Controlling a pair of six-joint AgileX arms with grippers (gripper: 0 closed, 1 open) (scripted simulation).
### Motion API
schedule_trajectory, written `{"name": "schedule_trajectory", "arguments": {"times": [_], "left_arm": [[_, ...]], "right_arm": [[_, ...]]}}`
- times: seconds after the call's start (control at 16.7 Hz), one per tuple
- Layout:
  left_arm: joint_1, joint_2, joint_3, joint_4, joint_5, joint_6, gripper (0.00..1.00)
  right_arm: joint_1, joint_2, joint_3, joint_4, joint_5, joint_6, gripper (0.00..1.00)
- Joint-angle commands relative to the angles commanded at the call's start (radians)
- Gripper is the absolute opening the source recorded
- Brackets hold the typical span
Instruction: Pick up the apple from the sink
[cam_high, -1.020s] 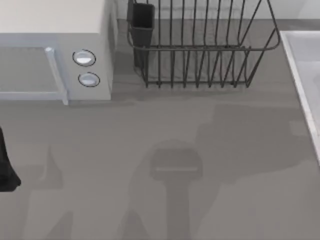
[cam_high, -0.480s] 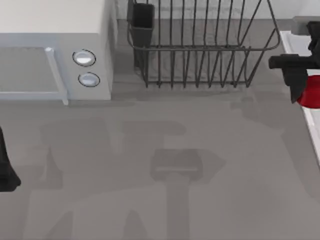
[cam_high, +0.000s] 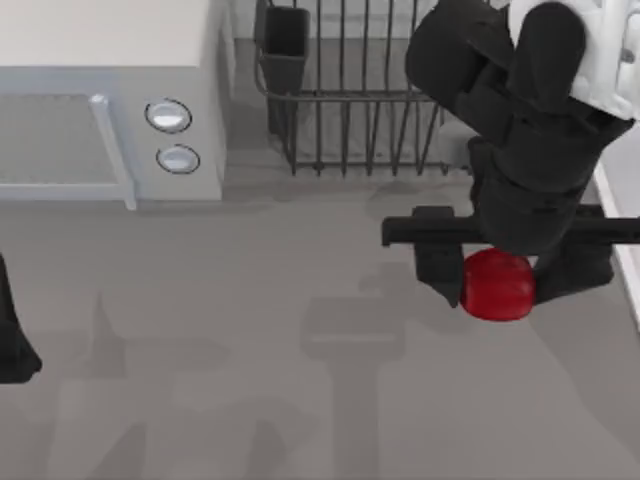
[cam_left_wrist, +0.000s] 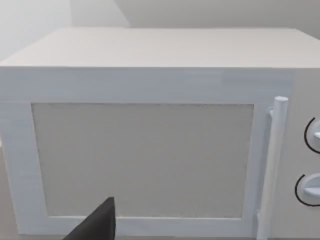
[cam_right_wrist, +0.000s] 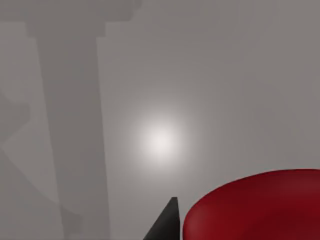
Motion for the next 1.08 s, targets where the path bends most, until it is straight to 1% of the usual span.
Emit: {"name": "schedule_trajectory", "arguments": {"times": [0.12,0.42,0.54,0.66,0.9,1.08], "left_arm": [[0.0,0.0,0.0,0.0,0.0,0.0,1.0],[0.0,0.0,0.0,0.0,0.0,0.0,1.0],[0.0,0.0,0.0,0.0,0.0,0.0,1.0],[0.0,0.0,0.0,0.0,0.0,0.0,1.0],[0.0,0.0,0.0,0.0,0.0,0.0,1.0],[0.0,0.0,0.0,0.0,0.0,0.0,1.0]], "right_arm": [[0.032,-0.005,-0.009,0.001,0.0,0.03,0.0],[0.029,0.0,-0.009,0.003,-0.001,0.032,0.0],[0.03,0.007,-0.045,0.039,-0.001,0.032,0.0],[0.031,0.019,-0.109,0.115,-0.001,0.033,0.0],[0.035,0.05,-0.274,0.336,0.0,0.035,0.0],[0.037,0.067,-0.356,0.422,0.0,0.037,0.0]]}}
